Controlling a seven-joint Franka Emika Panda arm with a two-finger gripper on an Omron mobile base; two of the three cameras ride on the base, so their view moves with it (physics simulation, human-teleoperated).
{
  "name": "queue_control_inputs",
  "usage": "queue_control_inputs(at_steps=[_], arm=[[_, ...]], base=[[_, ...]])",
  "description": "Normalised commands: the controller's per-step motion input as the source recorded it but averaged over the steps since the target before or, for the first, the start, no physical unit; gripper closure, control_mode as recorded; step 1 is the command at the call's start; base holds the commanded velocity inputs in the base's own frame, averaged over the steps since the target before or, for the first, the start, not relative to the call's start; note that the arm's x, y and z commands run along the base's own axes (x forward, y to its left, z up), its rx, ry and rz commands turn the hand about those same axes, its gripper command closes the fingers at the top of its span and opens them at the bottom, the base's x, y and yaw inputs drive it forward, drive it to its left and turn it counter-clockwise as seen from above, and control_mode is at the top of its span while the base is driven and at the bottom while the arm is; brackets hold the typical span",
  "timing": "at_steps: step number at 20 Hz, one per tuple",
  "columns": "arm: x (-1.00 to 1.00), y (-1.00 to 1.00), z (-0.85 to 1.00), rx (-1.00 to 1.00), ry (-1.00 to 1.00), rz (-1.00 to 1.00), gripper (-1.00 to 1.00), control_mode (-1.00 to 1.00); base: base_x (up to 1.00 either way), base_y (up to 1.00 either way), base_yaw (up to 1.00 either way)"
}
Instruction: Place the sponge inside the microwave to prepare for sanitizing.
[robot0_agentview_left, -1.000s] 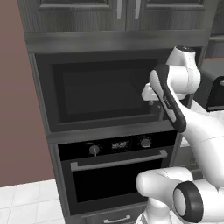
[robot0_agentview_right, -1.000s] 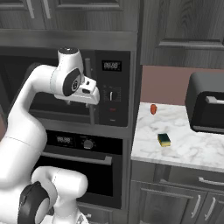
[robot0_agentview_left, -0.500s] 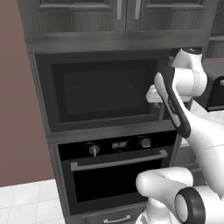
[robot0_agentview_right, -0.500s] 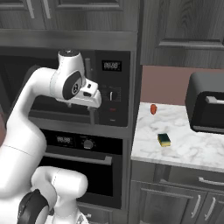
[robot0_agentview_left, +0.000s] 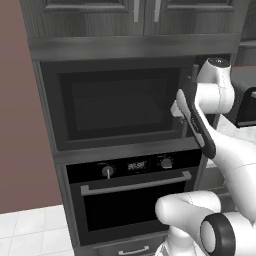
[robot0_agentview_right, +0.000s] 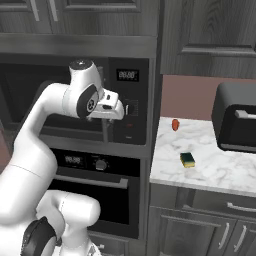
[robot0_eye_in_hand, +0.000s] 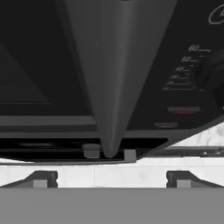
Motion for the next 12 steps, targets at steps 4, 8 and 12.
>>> queue_control_inputs(at_steps=[4,8,12], arm=[[0.31,-0.01,-0.02,-0.07,-0.20,0.00,-1.00,-1.00],[0.17,0.00,-0.01,0.00,-0.08,0.00,-1.00,-1.00],[0.10,0.00,0.00,0.00,-0.02,0.00,-1.00,-1.00]], base=[[0.00,0.00,0.00],[0.00,0.00,0.00],[0.00,0.00,0.00]])
